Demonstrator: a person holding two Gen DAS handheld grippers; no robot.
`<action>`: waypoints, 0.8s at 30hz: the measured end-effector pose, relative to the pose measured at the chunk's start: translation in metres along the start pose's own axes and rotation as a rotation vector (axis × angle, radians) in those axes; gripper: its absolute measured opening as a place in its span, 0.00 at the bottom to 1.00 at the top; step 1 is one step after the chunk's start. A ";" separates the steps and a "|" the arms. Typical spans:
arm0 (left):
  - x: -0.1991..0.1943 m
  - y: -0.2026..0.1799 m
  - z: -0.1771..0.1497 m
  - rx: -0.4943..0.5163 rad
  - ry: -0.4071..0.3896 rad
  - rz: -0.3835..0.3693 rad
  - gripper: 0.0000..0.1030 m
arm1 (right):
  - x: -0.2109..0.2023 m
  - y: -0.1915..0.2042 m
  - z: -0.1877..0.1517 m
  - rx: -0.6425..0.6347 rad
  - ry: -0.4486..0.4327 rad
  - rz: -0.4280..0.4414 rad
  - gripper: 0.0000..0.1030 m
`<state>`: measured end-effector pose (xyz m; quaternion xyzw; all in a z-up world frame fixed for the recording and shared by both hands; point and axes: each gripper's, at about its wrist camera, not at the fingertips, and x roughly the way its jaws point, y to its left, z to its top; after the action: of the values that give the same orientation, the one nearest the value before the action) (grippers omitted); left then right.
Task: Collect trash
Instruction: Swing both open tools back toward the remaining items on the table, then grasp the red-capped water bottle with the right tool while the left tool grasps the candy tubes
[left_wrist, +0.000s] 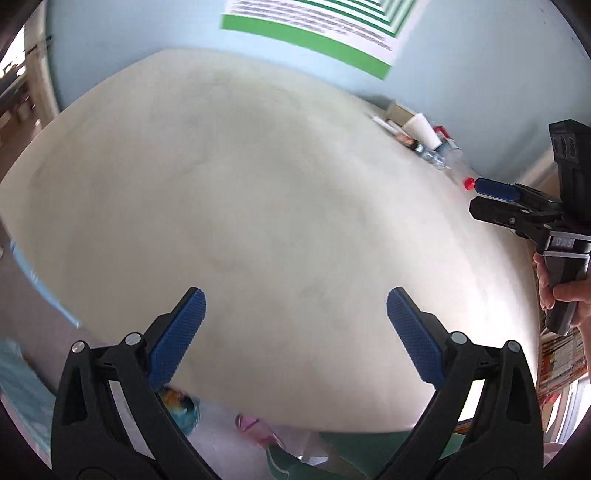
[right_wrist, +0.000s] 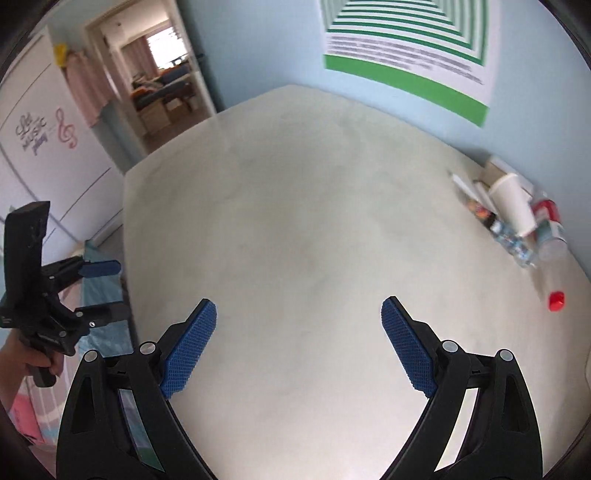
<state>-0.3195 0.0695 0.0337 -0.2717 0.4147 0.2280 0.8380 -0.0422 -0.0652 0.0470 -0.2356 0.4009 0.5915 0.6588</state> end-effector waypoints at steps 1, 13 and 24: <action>0.011 -0.020 0.015 0.050 0.003 -0.012 0.93 | -0.005 -0.020 -0.004 0.021 -0.004 -0.028 0.88; 0.133 -0.200 0.149 0.402 0.033 -0.127 0.93 | -0.037 -0.201 -0.023 0.232 -0.008 -0.226 0.88; 0.230 -0.262 0.211 0.618 0.109 -0.129 0.93 | -0.007 -0.296 0.001 0.313 -0.003 -0.220 0.88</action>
<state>0.0873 0.0456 0.0223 -0.0418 0.4906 0.0226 0.8701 0.2450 -0.1246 0.0041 -0.1719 0.4590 0.4467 0.7485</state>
